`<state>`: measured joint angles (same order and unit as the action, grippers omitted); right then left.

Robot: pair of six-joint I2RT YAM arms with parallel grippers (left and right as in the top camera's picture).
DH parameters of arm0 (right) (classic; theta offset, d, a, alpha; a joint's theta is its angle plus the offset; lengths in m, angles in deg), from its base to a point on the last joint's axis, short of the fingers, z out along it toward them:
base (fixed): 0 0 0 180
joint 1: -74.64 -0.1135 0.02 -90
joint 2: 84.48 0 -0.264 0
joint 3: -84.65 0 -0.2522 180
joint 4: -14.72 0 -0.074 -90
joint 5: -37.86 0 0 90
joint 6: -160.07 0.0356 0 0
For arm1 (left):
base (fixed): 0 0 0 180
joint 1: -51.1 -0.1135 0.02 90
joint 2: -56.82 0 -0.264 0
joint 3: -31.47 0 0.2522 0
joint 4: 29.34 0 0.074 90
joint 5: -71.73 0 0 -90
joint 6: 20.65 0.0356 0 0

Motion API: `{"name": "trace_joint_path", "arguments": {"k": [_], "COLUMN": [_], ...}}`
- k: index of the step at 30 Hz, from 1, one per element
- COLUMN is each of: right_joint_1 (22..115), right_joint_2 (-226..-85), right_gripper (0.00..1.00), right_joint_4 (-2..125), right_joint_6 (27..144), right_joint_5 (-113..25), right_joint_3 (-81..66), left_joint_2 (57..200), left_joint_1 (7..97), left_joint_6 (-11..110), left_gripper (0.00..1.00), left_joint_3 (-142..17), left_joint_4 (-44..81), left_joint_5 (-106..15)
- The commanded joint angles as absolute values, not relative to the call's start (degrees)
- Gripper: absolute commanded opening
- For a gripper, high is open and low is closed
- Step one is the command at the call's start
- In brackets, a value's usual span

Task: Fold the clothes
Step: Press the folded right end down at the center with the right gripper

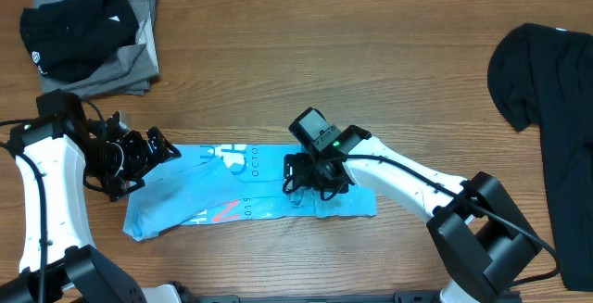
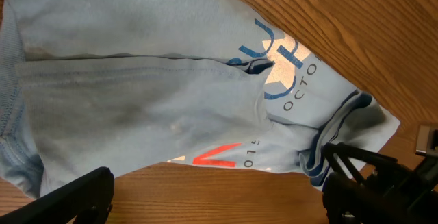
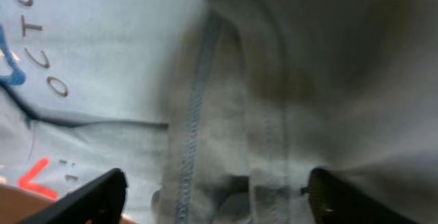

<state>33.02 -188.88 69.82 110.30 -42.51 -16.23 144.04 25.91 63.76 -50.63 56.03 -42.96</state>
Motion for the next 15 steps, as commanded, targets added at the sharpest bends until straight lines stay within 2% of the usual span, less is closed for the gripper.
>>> {"name": "trace_joint_path", "arguments": {"k": [1, 5, 11, 15], "right_joint_1": [32.47, 31.16, 29.96, 27.86], "right_joint_2": [-187.46, -187.48, -187.50, -187.50], "right_gripper": [0.80, 0.65, 0.59, 0.58], "right_joint_4": [69.73, 69.67, 69.58, 74.06], "right_joint_6": [112.37, 113.66, 113.90, 117.01], "right_joint_5": [-47.25, -49.79, -51.10, -59.03], "right_joint_3": [-15.20, -15.20, -15.11, -12.44], "left_joint_2": [143.38, 143.38, 143.38, 143.38], "left_joint_1": [25.67, 25.67, 25.67, 25.67], "left_joint_6": [63.57, 63.57, 63.57, 63.59], "left_gripper": [1.00, 1.00, 1.00, 1.00], "left_joint_3": [-51.55, -51.55, -51.55, -51.55], "left_joint_4": [56.34, 56.62, 56.60, 56.58], "left_joint_5": [-43.48, -43.81, -43.81, -43.79]}}
